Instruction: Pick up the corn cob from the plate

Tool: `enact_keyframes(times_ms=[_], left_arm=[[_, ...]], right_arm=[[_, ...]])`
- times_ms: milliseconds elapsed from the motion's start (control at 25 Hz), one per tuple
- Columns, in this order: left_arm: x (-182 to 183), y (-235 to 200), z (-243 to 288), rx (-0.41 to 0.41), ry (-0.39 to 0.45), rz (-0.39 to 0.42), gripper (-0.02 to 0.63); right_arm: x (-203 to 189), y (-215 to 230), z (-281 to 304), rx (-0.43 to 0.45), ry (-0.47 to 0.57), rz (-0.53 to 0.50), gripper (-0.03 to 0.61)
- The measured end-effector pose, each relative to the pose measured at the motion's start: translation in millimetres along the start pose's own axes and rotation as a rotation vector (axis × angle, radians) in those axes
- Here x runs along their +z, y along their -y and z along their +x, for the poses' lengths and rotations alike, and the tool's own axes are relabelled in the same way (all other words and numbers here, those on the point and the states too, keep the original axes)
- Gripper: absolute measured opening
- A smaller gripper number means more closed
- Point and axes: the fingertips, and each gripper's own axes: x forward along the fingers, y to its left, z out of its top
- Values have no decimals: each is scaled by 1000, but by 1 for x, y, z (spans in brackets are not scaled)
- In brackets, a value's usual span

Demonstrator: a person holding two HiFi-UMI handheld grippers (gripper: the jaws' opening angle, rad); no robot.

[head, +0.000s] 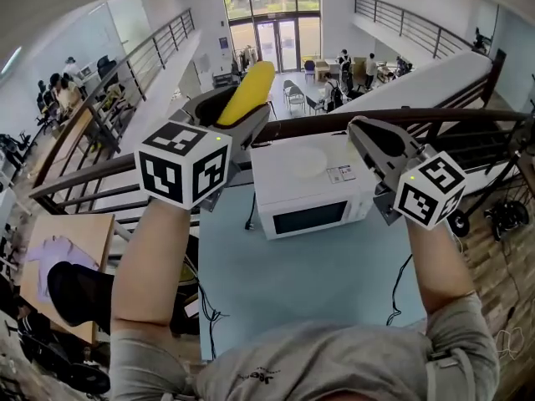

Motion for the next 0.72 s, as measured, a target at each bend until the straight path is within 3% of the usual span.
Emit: enact_keyframes(times_ms=[360,720], left_arm=[[72,47,-72,46,90,78,259],[114,171,-80,107,118,102,260]], right_arm=[[64,-45,-58,26,70,-63,15],[92,-29,-178,113,107,-92,15]])
